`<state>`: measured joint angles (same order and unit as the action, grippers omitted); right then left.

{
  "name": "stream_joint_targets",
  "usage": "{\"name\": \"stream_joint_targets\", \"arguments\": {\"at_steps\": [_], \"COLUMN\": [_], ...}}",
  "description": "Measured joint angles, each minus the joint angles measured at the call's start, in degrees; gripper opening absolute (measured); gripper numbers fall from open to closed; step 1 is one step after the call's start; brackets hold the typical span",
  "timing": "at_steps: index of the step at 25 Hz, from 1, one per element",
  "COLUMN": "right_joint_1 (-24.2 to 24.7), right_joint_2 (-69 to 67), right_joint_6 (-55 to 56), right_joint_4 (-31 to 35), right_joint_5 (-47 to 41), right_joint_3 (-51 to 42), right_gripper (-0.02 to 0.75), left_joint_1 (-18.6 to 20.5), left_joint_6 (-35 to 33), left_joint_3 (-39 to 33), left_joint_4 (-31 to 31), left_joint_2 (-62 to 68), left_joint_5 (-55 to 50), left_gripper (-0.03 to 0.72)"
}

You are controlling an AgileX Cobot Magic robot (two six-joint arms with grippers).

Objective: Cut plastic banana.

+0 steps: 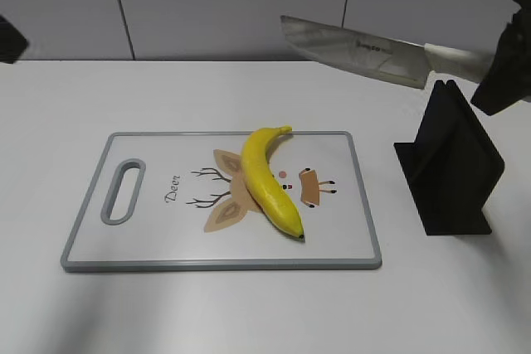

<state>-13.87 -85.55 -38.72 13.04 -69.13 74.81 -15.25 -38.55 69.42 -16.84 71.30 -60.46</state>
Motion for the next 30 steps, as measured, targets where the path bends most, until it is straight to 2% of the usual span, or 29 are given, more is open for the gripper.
{"name": "stream_joint_targets", "arguments": {"at_steps": [8,13,23,30], "right_joint_1": [-5.3,-5.8,-7.1,-7.9], "right_joint_2": [-6.2,-8.9,-15.1,-16.5], "right_joint_6": [-10.0,-16.0,-23.7,-26.2], "right_joint_4": [-0.6,-0.2,1.7,4.0], "right_joint_5": [-0.6,0.5,1.2,1.6], "right_joint_3": [4.5,6.8,11.8,12.7], "right_gripper": [0.178,0.178,0.177,0.177], "left_joint_1": [0.0,-0.7,-7.7,-8.3], "left_joint_6": [-26.3,-36.0,-39.0,-39.1], "left_joint_3": [7.7,12.4,18.6,18.8], "left_joint_4": [-8.6,-12.4,-11.3,-10.1], "left_joint_2": [9.3,15.5,24.9,29.5], "left_joint_5": [-2.0,-5.2,-3.3,-0.2], "left_gripper": [0.548,0.51,0.501,0.499]}}
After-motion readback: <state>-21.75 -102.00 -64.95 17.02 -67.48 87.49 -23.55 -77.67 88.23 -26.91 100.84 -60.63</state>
